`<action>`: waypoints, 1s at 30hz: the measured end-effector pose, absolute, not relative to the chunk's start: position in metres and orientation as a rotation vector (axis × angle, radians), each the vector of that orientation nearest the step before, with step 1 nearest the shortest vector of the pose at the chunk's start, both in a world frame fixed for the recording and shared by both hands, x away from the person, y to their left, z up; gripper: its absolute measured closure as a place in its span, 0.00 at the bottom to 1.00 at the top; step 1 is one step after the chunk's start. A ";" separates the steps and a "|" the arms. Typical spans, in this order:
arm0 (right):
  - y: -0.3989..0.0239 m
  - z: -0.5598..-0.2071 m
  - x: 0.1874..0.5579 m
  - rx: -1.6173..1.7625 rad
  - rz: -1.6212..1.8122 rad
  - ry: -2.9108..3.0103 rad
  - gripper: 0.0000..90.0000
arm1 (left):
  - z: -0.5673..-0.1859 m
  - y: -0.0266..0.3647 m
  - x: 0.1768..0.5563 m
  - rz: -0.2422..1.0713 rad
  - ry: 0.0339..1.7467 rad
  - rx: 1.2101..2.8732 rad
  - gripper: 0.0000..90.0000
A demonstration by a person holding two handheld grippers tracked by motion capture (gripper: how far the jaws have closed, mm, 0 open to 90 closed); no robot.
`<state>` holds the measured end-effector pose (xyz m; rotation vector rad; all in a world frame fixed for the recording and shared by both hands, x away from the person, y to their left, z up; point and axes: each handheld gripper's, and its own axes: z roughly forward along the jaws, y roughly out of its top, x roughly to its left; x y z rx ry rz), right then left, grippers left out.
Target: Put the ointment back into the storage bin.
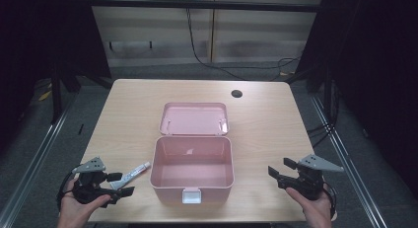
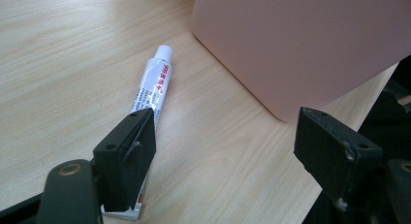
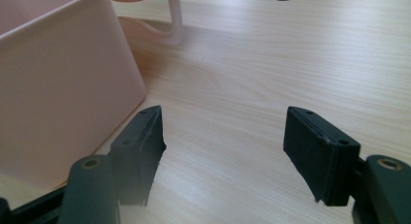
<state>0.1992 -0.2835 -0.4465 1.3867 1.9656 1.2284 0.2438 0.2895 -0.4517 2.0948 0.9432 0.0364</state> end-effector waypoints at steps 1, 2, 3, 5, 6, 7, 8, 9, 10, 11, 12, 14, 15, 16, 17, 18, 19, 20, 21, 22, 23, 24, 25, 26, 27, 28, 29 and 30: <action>-0.283 -0.447 0.199 1.387 1.228 1.966 0.35 | -0.452 0.289 0.244 0.033 0.940 2.097 0.26; -0.283 -0.445 0.198 1.405 1.239 1.973 0.32 | -0.451 0.288 0.243 0.036 0.933 2.104 0.26; -0.283 -0.445 0.198 1.405 1.239 1.973 0.32 | -0.451 0.288 0.243 0.036 0.933 2.104 0.27; -0.282 -0.445 0.198 1.399 1.243 1.974 0.35 | -0.452 0.286 0.243 0.030 0.930 2.108 0.27; -0.282 -0.445 0.197 1.393 1.244 1.981 0.38 | -0.452 0.285 0.243 0.029 0.927 2.112 0.28; -0.281 -0.444 0.196 1.390 1.237 1.978 0.37 | -0.452 0.285 0.243 0.029 0.924 2.114 0.29; -0.281 -0.445 0.196 1.399 1.245 1.987 0.36 | -0.452 0.284 0.243 0.026 0.927 2.117 0.30; -0.281 -0.445 0.196 1.399 1.245 1.987 0.36 | -0.452 0.283 0.243 0.027 0.923 2.122 0.30; -0.281 -0.444 0.196 1.401 1.244 1.986 0.36 | -0.451 0.282 0.242 0.019 0.922 2.124 0.30; -0.281 -0.444 0.195 1.398 1.255 1.986 0.36 | -0.451 0.281 0.242 0.016 0.916 2.127 0.31; -0.283 -0.443 0.193 1.388 1.291 1.983 0.36 | -0.449 0.281 0.241 0.010 0.901 2.148 0.34; -0.284 -0.443 0.192 1.382 1.309 1.989 0.34 | -0.447 0.279 0.240 0.018 0.889 2.161 0.35; -0.284 -0.443 0.192 1.382 1.309 1.989 0.34 | -0.447 0.279 0.240 0.018 0.889 2.161 0.34; -0.285 -0.443 0.191 1.382 1.316 1.993 0.35 | -0.445 0.278 0.240 -0.007 0.875 2.163 0.36; -0.285 -0.443 0.191 1.382 1.316 1.993 0.35 | -0.445 0.278 0.240 -0.007 0.875 2.163 0.37; -0.285 -0.443 0.191 1.385 1.324 1.992 0.36 | -0.445 0.279 0.241 -0.011 0.873 2.162 0.37; -0.284 -0.443 0.191 1.384 1.325 1.995 0.36 | -0.444 0.278 0.241 -0.020 0.877 2.159 0.36; -0.284 -0.443 0.191 1.378 1.327 2.005 0.36 | -0.442 0.280 0.244 -0.033 0.877 2.152 0.37; -0.284 -0.443 0.191 1.378 1.327 2.005 0.36 | -0.442 0.280 0.244 -0.033 0.877 2.152 0.40; -0.284 -0.443 0.191 1.375 1.331 2.006 0.36 | -0.442 0.281 0.245 -0.044 0.884 2.144 0.40; -0.283 -0.443 0.191 1.371 1.335 2.013 0.35 | -0.442 0.281 0.246 -0.053 0.886 2.143 0.41; -0.282 -0.444 0.191 1.369 1.333 2.022 0.34 | -0.441 0.282 0.247 -0.055 0.886 2.147 0.41; -0.281 -0.444 0.191 1.371 1.330 2.035 0.34 | -0.441 0.282 0.247 -0.058 0.887 2.146 0.42; -0.280 -0.445 0.191 1.372 1.327 2.059 0.33 | -0.440 0.282 0.249 -0.075 0.880 2.157 0.42; -0.280 -0.445 0.191 1.372 1.327 2.059 0.33 | -0.440 0.282 0.249 -0.075 0.880 2.157 0.42; -0.280 -0.445 0.191 1.370 1.333 2.053 0.34 | -0.438 0.281 0.251 -0.068 0.873 2.177 0.42; -0.280 -0.445 0.191 1.370 1.333 2.053 0.34 | -0.438 0.281 0.251 -0.068 0.873 2.177 0.44; -0.281 -0.445 0.191 1.379 1.336 2.049 0.34 | -0.435 0.279 0.254 -0.072 0.852 2.209 0.46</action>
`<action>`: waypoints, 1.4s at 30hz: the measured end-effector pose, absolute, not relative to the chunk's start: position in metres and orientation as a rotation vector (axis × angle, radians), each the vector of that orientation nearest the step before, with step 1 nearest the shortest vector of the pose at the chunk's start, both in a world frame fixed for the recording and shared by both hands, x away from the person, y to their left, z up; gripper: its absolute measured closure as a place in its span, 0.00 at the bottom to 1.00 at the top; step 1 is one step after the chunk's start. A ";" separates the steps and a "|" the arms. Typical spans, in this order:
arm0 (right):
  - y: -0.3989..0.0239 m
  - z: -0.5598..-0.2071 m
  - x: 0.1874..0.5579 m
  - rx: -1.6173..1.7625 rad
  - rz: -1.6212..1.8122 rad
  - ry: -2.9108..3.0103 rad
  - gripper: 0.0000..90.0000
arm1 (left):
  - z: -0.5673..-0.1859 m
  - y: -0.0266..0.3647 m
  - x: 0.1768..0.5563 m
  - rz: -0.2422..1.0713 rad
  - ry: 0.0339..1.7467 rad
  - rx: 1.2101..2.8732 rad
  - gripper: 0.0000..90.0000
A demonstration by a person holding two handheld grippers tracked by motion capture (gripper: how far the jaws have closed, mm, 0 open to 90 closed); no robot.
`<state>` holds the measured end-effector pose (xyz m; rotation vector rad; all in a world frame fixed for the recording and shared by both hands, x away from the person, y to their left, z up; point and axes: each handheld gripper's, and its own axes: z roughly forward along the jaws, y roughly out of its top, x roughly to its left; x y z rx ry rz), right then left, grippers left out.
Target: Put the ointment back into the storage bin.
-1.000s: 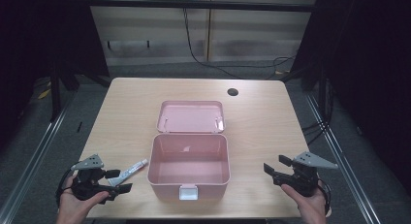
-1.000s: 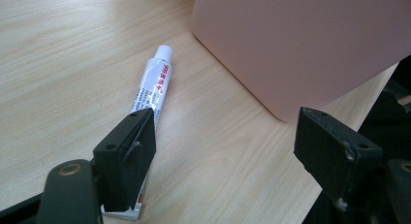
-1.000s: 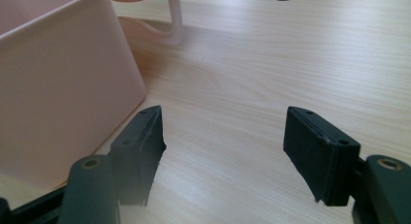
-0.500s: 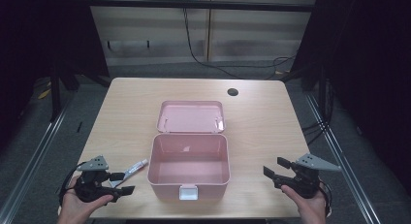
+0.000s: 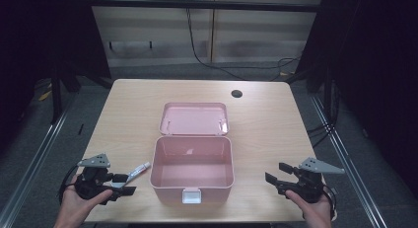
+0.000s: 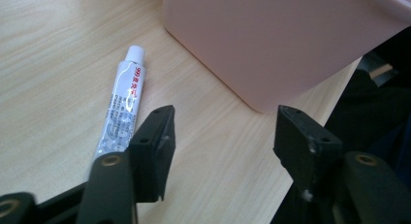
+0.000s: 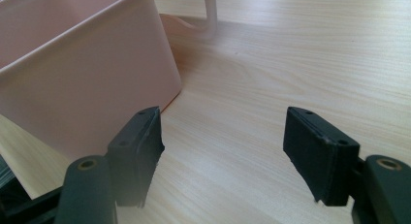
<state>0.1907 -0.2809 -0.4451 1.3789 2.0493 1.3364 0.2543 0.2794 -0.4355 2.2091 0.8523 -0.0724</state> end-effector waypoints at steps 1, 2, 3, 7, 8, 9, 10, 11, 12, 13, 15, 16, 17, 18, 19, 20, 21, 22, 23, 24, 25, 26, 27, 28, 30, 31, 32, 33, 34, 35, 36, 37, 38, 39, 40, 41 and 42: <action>-0.281 -0.445 0.191 1.379 1.336 2.049 0.34 | -0.435 0.279 0.254 -0.072 0.852 2.209 0.46; -0.282 -0.446 0.191 1.382 1.344 2.048 0.34 | -0.432 0.277 0.258 -0.071 0.848 2.223 0.47; -0.282 -0.446 0.191 1.382 1.344 2.048 0.34 | -0.432 0.277 0.258 -0.071 0.848 2.223 0.47; -0.282 -0.447 0.192 1.390 1.349 2.057 0.33 | -0.424 0.276 0.269 -0.054 0.854 2.235 0.48; -0.281 -0.447 0.192 1.390 1.347 2.059 0.33 | -0.423 0.276 0.272 -0.068 0.849 2.242 0.48; -0.281 -0.447 0.192 1.389 1.345 2.062 0.33 | -0.422 0.275 0.274 -0.084 0.841 2.243 0.48; -0.280 -0.447 0.193 1.386 1.344 2.069 0.33 | -0.421 0.274 0.278 -0.089 0.840 2.252 0.47; -0.280 -0.447 0.193 1.386 1.344 2.069 0.33 | -0.421 0.273 0.280 -0.105 0.843 2.256 0.47; -0.280 -0.448 0.193 1.385 1.342 2.072 0.33 | -0.422 0.271 0.283 -0.126 0.851 2.268 0.45; -0.280 -0.448 0.193 1.383 1.342 2.076 0.33 | -0.422 0.270 0.285 -0.130 0.847 2.279 0.42; -0.279 -0.448 0.193 1.382 1.343 2.079 0.33 | -0.422 0.266 0.289 -0.148 0.834 2.288 0.38; -0.279 -0.448 0.193 1.382 1.343 2.079 0.33 | -0.422 0.266 0.289 -0.148 0.834 2.288 0.39; -0.279 -0.448 0.193 1.382 1.349 2.084 0.32 | -0.422 0.266 0.291 -0.140 0.835 2.299 0.39; -0.279 -0.449 0.193 1.385 1.350 2.089 0.32 | -0.423 0.265 0.293 -0.160 0.823 2.305 0.41; -0.279 -0.449 0.194 1.383 1.348 2.093 0.32 | -0.424 0.265 0.295 -0.155 0.820 2.313 0.44; -0.278 -0.449 0.194 1.386 1.349 2.097 0.32 | -0.425 0.265 0.297 -0.148 0.820 2.324 0.48; -0.278 -0.449 0.194 1.379 1.349 2.101 0.32 | -0.426 0.264 0.299 -0.144 0.825 2.331 0.49; -0.277 -0.449 0.194 1.377 1.346 2.104 0.32 | -0.427 0.263 0.300 -0.118 0.851 2.323 0.50; -0.277 -0.449 0.194 1.380 1.342 2.105 0.32 | -0.428 0.263 0.302 -0.107 0.863 2.335 0.50; -0.277 -0.449 0.194 1.380 1.343 2.109 0.32 | -0.430 0.263 0.305 -0.122 0.862 2.345 0.51; -0.277 -0.449 0.194 1.381 1.344 2.109 0.32 | -0.432 0.263 0.307 -0.136 0.861 2.341 0.52; -0.277 -0.449 0.195 1.385 1.343 2.111 0.32 | -0.434 0.263 0.309 -0.153 0.867 2.331 0.54; -0.277 -0.450 0.195 1.381 1.347 2.115 0.31 | -0.436 0.263 0.310 -0.147 0.869 2.350 0.56; -0.277 -0.450 0.195 1.382 1.346 2.121 0.31 | -0.438 0.264 0.311 -0.146 0.869 2.349 0.59; -0.276 -0.450 0.195 1.380 1.340 2.126 0.31 | -0.440 0.266 0.313 -0.154 0.883 2.348 0.59; -0.276 -0.450 0.195 1.376 1.337 2.131 0.31 | -0.441 0.267 0.314 -0.162 0.886 2.351 0.60; -0.276 -0.450 0.195 1.376 1.337 2.132 0.31 | -0.442 0.268 0.314 -0.167 0.891 2.346 0.61; -0.276 -0.450 0.196 1.374 1.339 2.133 0.31 | -0.443 0.269 0.315 -0.161 0.890 2.352 0.62; -0.276 -0.450 0.196 1.373 1.339 2.135 0.31 | -0.446 0.269 0.315 -0.163 0.900 2.352 0.64; -0.275 -0.450 0.196 1.374 1.338 2.136 0.31 | -0.447 0.270 0.316 -0.164 0.901 2.362 0.66; -0.275 -0.450 0.196 1.373 1.338 2.136 0.31 | -0.449 0.270 0.317 -0.169 0.896 2.373 0.66; -0.275 -0.450 0.196 1.372 1.338 2.137 0.31 | -0.452 0.271 0.318 -0.166 0.888 2.390 0.66; -0.275 -0.450 0.196 1.374 1.341 2.138 0.31 | -0.455 0.271 0.319 -0.160 0.896 2.404 0.66; -0.275 -0.450 0.196 1.373 1.340 2.139 0.31 | -0.457 0.271 0.320 -0.156 0.899 2.417 0.66; -0.275 -0.450 0.196 1.373 1.340 2.141 0.31 | -0.458 0.272 0.321 -0.160 0.894 2.423 0.67; -0.275 -0.451 0.196 1.375 1.337 2.143 0.31 | -0.459 0.274 0.321 -0.157 0.891 2.430 0.68; -0.275 -0.451 0.196 1.374 1.338 2.144 0.31 | -0.460 0.275 0.322 -0.151 0.888 2.420 0.69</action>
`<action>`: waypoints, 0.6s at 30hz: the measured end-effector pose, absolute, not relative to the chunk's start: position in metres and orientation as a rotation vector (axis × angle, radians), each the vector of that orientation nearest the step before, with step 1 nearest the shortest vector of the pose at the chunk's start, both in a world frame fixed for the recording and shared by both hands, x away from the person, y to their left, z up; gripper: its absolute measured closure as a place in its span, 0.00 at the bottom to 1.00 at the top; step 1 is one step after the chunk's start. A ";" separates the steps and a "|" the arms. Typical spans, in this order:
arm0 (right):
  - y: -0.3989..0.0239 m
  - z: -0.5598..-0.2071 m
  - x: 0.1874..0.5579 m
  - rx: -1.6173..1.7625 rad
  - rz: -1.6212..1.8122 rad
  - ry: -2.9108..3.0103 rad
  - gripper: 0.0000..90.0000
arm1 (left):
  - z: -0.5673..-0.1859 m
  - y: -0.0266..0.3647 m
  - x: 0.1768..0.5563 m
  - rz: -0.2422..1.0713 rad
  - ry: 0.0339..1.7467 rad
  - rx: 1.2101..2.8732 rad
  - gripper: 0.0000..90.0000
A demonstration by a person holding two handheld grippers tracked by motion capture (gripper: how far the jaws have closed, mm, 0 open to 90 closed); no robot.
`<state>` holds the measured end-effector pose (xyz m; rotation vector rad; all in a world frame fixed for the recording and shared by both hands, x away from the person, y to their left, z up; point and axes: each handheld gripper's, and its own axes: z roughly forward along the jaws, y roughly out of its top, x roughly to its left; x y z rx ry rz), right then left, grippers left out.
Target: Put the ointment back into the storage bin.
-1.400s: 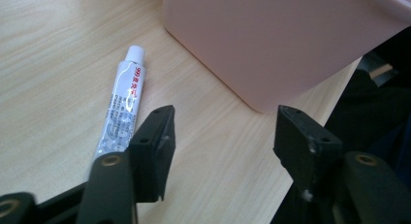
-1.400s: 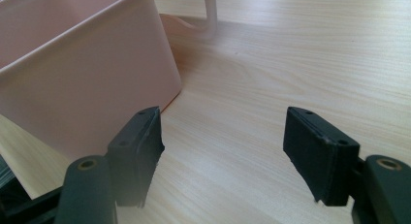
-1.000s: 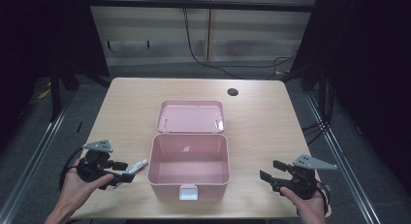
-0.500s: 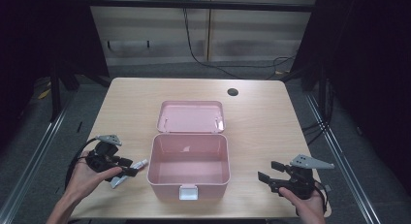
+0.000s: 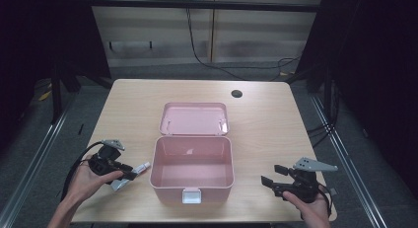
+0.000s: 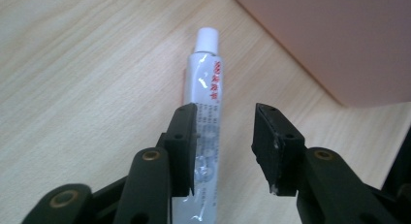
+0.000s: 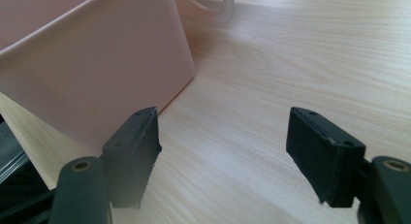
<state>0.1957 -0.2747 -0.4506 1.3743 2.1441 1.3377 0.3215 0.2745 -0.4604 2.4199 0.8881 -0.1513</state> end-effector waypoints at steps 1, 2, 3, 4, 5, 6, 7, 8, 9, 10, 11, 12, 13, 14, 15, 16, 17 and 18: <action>-0.275 -0.451 0.196 1.374 1.338 2.145 0.31 | -0.460 0.275 0.322 -0.155 0.880 2.422 0.70; -0.275 -0.451 0.196 1.374 1.338 2.145 0.31 | -0.460 0.276 0.321 -0.146 0.877 2.422 0.71; -0.275 -0.451 0.196 1.375 1.338 2.146 0.31 | -0.461 0.276 0.321 -0.136 0.865 2.420 0.71; -0.275 -0.451 0.196 1.372 1.334 2.148 0.31 | -0.461 0.276 0.322 -0.139 0.861 2.415 0.72; -0.275 -0.451 0.196 1.372 1.333 2.149 0.31 | -0.461 0.277 0.322 -0.113 0.858 2.432 0.72; -0.275 -0.451 0.196 1.369 1.334 2.148 0.31 | -0.461 0.277 0.322 -0.086 0.866 2.446 0.71; -0.274 -0.451 0.196 1.369 1.334 2.148 0.31 | -0.462 0.278 0.322 -0.100 0.867 2.446 0.71; -0.274 -0.451 0.196 1.371 1.333 2.148 0.31 | -0.463 0.277 0.322 -0.101 0.859 2.453 0.71; -0.274 -0.451 0.196 1.371 1.333 2.148 0.31 | -0.463 0.276 0.322 -0.099 0.856 2.465 0.71; -0.274 -0.451 0.196 1.370 1.334 2.148 0.31 | -0.465 0.274 0.320 -0.099 0.872 2.456 0.71; -0.275 -0.451 0.196 1.368 1.334 2.148 0.31 | -0.465 0.273 0.321 -0.096 0.845 2.484 0.71; -0.274 -0.451 0.196 1.368 1.333 2.149 0.31 | -0.465 0.272 0.321 -0.097 0.853 2.488 0.72; -0.274 -0.451 0.196 1.369 1.333 2.149 0.31 | -0.466 0.271 0.321 -0.089 0.845 2.499 0.73; -0.274 -0.451 0.196 1.368 1.333 2.149 0.31 | -0.467 0.271 0.321 -0.088 0.844 2.504 0.73; -0.274 -0.451 0.196 1.368 1.333 2.149 0.31 | -0.467 0.270 0.321 -0.084 0.842 2.509 0.74; -0.274 -0.451 0.196 1.368 1.334 2.149 0.31 | -0.468 0.270 0.320 -0.081 0.840 2.520 0.74; -0.274 -0.451 0.196 1.368 1.333 2.150 0.31 | -0.469 0.268 0.320 -0.077 0.850 2.515 0.75; -0.274 -0.451 0.196 1.368 1.332 2.151 0.31 | -0.469 0.268 0.320 -0.076 0.846 2.526 0.75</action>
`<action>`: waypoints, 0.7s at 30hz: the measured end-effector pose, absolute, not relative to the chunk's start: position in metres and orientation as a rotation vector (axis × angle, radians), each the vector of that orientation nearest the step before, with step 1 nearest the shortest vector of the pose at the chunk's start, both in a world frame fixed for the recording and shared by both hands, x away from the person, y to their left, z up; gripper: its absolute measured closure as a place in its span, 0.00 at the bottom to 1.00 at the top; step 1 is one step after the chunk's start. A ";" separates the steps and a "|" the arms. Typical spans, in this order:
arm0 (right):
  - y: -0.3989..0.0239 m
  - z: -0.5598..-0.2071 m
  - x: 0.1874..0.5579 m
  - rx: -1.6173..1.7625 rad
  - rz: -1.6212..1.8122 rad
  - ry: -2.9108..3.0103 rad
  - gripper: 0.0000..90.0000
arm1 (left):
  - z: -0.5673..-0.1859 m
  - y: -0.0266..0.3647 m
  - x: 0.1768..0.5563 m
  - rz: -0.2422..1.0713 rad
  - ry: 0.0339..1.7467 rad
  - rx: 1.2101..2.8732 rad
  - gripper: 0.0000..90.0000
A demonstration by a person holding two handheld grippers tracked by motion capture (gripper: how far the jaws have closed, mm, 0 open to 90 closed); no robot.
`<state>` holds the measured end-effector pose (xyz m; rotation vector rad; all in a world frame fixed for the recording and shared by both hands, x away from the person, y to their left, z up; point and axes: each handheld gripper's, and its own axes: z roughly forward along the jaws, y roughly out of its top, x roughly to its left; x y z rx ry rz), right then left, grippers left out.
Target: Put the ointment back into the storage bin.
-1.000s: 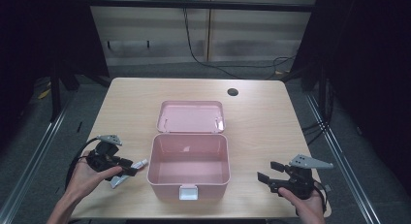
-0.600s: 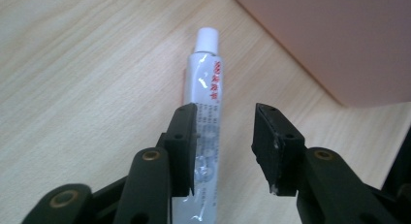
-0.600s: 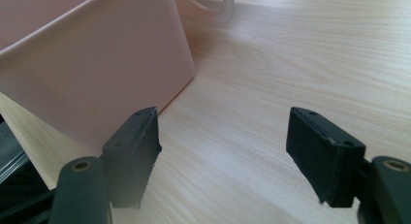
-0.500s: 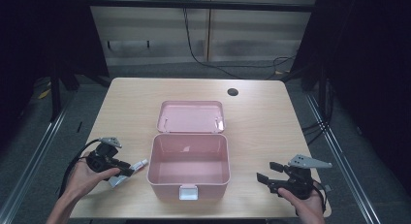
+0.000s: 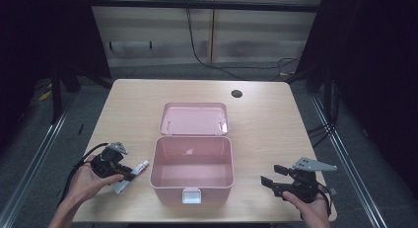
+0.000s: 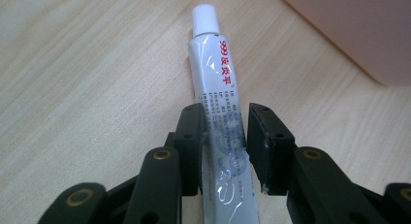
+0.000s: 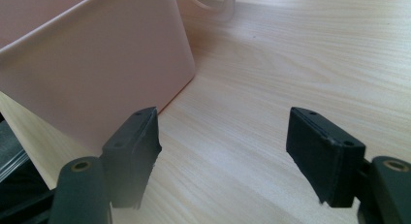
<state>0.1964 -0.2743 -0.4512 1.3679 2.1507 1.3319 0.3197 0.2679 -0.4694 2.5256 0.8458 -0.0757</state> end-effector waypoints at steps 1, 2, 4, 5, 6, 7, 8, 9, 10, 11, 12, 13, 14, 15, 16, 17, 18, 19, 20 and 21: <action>-0.274 -0.451 0.197 1.368 1.331 2.150 0.31 | -0.470 0.267 0.320 -0.078 0.838 2.536 0.75; -0.274 -0.451 0.196 1.367 1.332 2.153 0.31 | -0.470 0.267 0.321 -0.076 0.838 2.543 0.74; -0.274 -0.451 0.196 1.367 1.334 2.154 0.31 | -0.471 0.265 0.320 -0.066 0.852 2.542 0.74; -0.274 -0.451 0.196 1.366 1.331 2.154 0.31 | -0.470 0.264 0.319 -0.056 0.845 2.554 0.74; -0.274 -0.451 0.196 1.365 1.331 2.153 0.31 | -0.470 0.262 0.319 -0.042 0.830 2.572 0.74; -0.274 -0.451 0.196 1.367 1.334 2.154 0.31 | -0.470 0.260 0.318 -0.030 0.825 2.589 0.74; -0.274 -0.451 0.196 1.368 1.331 2.155 0.31 | -0.471 0.257 0.318 -0.016 0.823 2.597 0.74; -0.274 -0.451 0.197 1.368 1.327 2.155 0.31 | -0.471 0.256 0.318 -0.013 0.821 2.604 0.73; -0.274 -0.451 0.197 1.368 1.331 2.156 0.31 | -0.471 0.255 0.317 -0.008 0.831 2.605 0.74; -0.273 -0.451 0.196 1.366 1.330 2.157 0.31 | -0.470 0.255 0.317 -0.006 0.827 2.612 0.74; -0.273 -0.451 0.196 1.365 1.330 2.159 0.31 | -0.470 0.254 0.317 0.000 0.828 2.613 0.74; -0.273 -0.451 0.196 1.364 1.330 2.159 0.31 | -0.470 0.253 0.317 0.005 0.834 2.614 0.74; -0.273 -0.451 0.196 1.363 1.328 2.161 0.31 | -0.471 0.252 0.316 0.014 0.843 2.610 0.74; -0.273 -0.451 0.197 1.365 1.327 2.162 0.31 | -0.470 0.250 0.315 0.034 0.840 2.631 0.74; -0.273 -0.451 0.197 1.365 1.327 2.162 0.31 | -0.470 0.250 0.315 0.034 0.840 2.631 0.74; -0.273 -0.451 0.197 1.362 1.327 2.164 0.31 | -0.470 0.249 0.315 0.047 0.836 2.639 0.74; -0.273 -0.451 0.197 1.361 1.327 2.165 0.31 | -0.470 0.248 0.315 0.051 0.836 2.645 0.74; -0.273 -0.452 0.197 1.359 1.324 2.167 0.31 | -0.469 0.247 0.315 0.060 0.828 2.656 0.74; -0.273 -0.452 0.197 1.358 1.321 2.169 0.31 | -0.469 0.245 0.314 0.066 0.846 2.653 0.75; -0.273 -0.452 0.197 1.357 1.320 2.169 0.31 | -0.469 0.245 0.314 0.070 0.840 2.665 0.76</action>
